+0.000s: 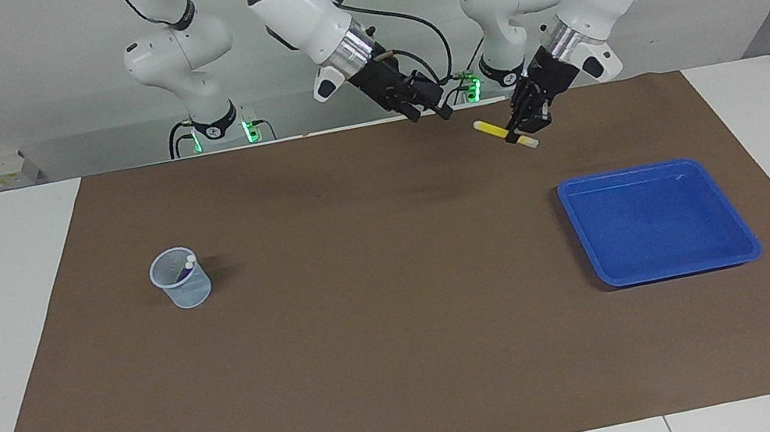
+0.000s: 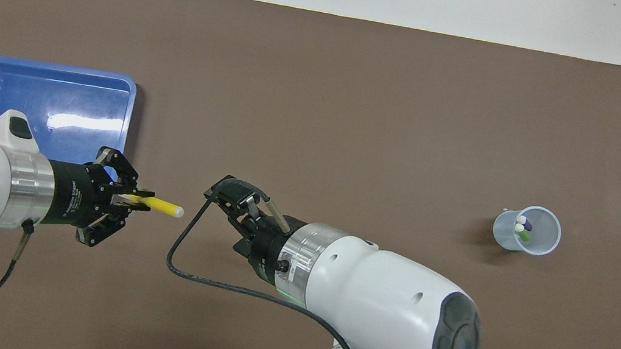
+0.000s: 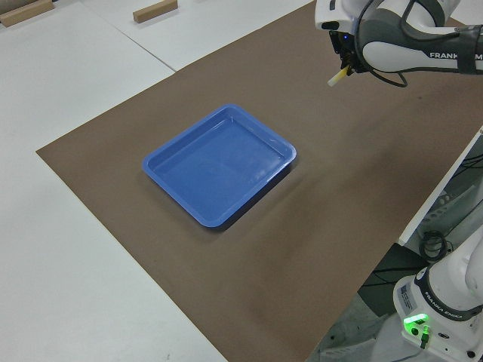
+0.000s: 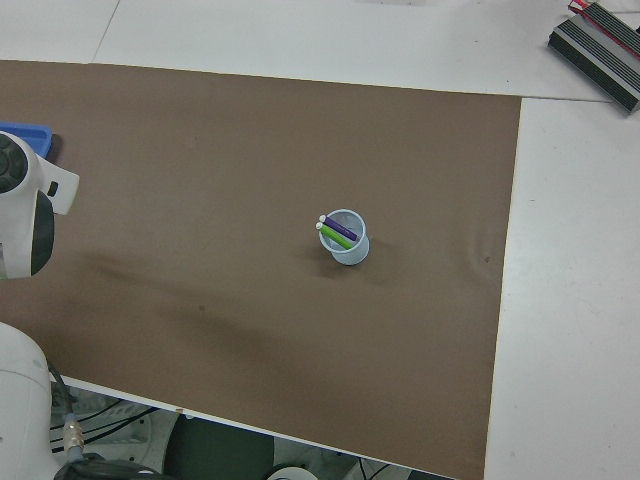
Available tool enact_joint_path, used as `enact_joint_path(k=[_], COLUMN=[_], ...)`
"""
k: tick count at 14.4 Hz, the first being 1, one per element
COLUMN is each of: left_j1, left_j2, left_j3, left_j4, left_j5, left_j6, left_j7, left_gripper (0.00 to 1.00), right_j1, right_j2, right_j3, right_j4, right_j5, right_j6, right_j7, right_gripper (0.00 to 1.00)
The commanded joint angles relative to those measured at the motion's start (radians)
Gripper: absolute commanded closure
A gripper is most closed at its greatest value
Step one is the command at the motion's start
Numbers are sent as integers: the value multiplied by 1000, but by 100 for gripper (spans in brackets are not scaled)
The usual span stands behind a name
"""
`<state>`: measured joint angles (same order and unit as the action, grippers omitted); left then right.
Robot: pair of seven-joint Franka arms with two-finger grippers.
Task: Transfer and insert pens with both arms
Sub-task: 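Lift the yellow pen toward the right gripper while it reaches over, then grasp the yellow pen with the right gripper, open the left gripper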
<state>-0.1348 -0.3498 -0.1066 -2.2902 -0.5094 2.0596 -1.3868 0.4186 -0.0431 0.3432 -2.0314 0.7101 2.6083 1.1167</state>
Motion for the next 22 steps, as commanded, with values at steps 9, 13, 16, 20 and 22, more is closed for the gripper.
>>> enact_joint_path(k=[9,13,16,20,22], left_j1=[-57,-58,-57,-57,-57], left_j2=[-112,-123,-126,-126,-127], left_j3=[11,11,11,13,13], left_j4=[-103,-109,-109,-109,-109], left_j5=[-78,-90,-95,-95,-95], left_j6=[24,7,-9,-12,-13], left_j7=[-81,-83,-83,-83,-83], left_gripper=[100,100,100,100,100], right_j1=[121,137,138,134,129], right_j2=[89,88,88,89,89], right_j3=[-1,-3,-3,-3,-3], right_j4=[7,5,5,5,2], right_j5=[28,28,28,29,29], right_j6=[150,168,168,168,168], right_j7=[-3,-1,-5,-12,-15], right_gripper=[3,14,43,67,67])
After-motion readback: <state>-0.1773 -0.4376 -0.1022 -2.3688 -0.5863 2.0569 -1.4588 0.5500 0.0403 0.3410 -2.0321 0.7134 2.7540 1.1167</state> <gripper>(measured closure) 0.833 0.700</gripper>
